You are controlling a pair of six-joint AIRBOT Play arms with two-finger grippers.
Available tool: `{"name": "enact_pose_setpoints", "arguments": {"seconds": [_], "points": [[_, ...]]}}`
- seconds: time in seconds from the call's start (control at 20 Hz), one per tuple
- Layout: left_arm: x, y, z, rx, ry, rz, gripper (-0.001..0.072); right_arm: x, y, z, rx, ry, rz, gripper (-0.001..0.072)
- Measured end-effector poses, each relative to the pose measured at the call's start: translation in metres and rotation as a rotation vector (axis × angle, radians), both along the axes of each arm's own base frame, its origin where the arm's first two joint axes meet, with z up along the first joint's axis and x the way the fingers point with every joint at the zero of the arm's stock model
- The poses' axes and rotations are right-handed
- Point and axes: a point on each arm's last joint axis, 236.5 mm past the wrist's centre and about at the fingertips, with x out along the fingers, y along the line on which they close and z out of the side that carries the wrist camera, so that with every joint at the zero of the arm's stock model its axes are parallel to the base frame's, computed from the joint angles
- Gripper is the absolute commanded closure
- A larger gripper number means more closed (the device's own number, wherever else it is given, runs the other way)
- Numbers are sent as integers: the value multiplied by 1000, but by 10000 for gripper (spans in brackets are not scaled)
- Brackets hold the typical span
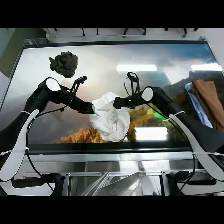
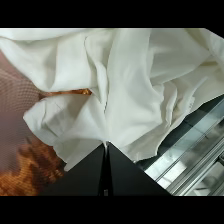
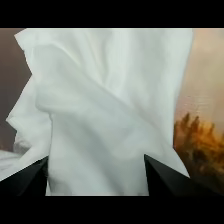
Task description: Fold the shirts.
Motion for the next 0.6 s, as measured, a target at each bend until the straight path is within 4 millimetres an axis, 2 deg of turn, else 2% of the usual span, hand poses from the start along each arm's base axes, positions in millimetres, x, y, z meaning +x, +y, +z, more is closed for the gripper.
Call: {"name": "enact_pose_setpoints", "arguments": {"seconds": [0.05, 0.15, 0.25, 0.4, 0.5, 0.6], "points": [[0, 0, 0, 0, 1, 0, 692, 1, 2, -5, -2, 4, -3, 689], [-2, 0, 0, 1, 7, -4, 692, 2, 3, -8, -2, 8, -9, 689], [-5, 1, 0, 2, 20, -8, 692, 2, 4, 4, 9, -16, -8, 689], [-10, 12, 5, 15, 34, -11, 692, 0, -10, 51, 35, -81, -15, 690], [-8, 33, 15, 44, 11, 7, 692, -2, -35, 96, 48, -149, -47, 690], [-3, 57, 35, 56, -40, 61, 692, -5, -67, 138, 49, -213, -104, 690]]}}
